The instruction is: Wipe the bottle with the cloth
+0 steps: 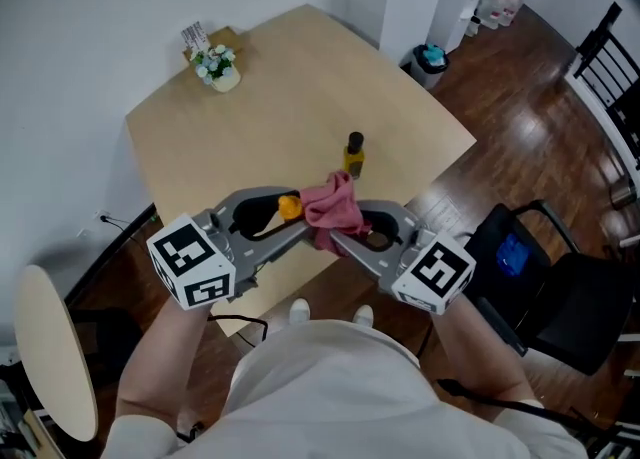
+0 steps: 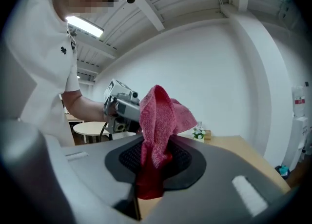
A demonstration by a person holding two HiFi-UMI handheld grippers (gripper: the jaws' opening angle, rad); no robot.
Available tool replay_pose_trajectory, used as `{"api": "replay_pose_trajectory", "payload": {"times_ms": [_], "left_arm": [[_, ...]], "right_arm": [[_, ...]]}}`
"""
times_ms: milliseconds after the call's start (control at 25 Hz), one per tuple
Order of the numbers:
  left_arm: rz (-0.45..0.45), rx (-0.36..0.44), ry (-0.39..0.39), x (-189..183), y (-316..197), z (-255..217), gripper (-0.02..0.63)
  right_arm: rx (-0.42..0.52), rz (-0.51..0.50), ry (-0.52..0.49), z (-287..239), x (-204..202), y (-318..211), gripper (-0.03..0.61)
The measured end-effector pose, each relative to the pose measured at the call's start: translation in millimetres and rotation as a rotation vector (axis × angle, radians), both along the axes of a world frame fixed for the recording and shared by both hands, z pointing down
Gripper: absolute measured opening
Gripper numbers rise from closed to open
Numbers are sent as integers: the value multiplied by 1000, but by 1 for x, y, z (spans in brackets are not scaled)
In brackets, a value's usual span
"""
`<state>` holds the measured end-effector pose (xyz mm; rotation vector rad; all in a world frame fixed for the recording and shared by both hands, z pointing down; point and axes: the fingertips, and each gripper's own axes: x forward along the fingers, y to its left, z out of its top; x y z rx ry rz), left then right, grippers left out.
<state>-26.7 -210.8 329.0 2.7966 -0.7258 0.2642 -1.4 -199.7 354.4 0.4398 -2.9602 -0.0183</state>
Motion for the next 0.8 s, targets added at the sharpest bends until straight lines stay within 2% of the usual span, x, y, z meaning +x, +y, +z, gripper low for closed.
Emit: {"api": "replay_pose_trajectory", "payload": {"times_ms": [160, 400, 560, 720, 800], "left_arm": [[-27, 0, 33, -10, -9, -19, 160], [-64, 5, 58, -11, -22, -41, 160], [-79, 7, 29, -8, -27, -41, 161], [-77, -8, 19, -14, -24, -35, 161], [-72, -16, 26, -10, -23, -34, 161]], "right_arm": [[-52, 33, 83, 39, 12, 1, 84], [-135, 102, 141, 85, 36, -4, 84], [-33, 78, 67, 33, 40, 10, 84], [87, 37, -48, -39, 13, 33, 84], [94, 18, -30, -46, 5, 40, 84]]}}
